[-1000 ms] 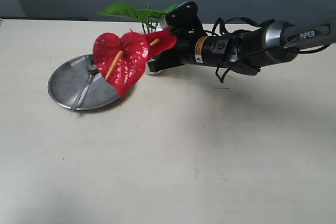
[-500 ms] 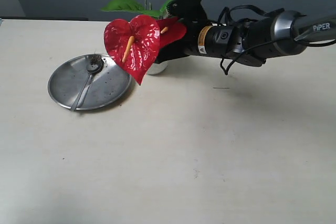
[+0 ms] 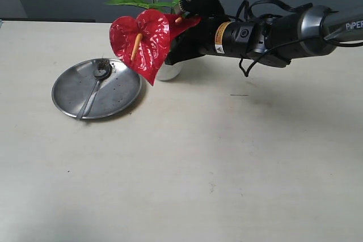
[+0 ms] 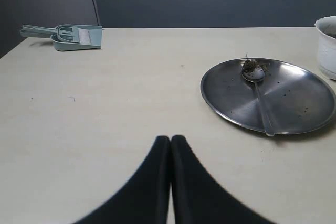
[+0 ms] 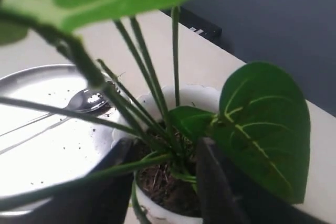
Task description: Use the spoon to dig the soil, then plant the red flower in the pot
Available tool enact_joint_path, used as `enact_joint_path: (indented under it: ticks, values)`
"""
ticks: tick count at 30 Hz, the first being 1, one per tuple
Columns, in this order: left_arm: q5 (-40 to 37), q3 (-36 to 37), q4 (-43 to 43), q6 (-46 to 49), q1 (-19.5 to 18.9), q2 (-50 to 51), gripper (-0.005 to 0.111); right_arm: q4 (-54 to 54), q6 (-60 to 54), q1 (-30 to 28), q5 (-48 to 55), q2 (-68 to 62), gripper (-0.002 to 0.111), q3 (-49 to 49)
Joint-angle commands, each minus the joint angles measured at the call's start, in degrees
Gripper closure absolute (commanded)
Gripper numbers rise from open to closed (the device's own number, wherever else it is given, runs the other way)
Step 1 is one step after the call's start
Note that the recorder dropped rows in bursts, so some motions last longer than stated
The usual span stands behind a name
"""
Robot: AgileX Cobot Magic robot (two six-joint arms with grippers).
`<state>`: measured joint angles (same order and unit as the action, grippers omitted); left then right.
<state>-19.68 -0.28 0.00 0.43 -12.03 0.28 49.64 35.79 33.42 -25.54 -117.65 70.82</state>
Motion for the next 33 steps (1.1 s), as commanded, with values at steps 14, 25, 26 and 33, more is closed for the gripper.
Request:
enact_joint_path:
  ticks: [14,25,26,33]
  values:
    - [0.53,0.28,0.00,-0.03,0.29,-0.28,0.106,0.18,-0.39,-0.14,2.59,1.38,0.043,0.32]
    - [0.53,0.28,0.00,-0.03,0.29,-0.28,0.106,0.18,1.53,-0.14,13.35,7.41,0.043,0.32]
    - [0.53,0.28,0.00,-0.03,0.29,-0.28,0.106,0.18,1.53,-0.14,14.09,7.78,0.043,0.32]
    - [0.53,0.28,0.00,-0.03,0.29,-0.28,0.106,-0.09,1.66,-0.14,18.58,8.66,0.043,0.32]
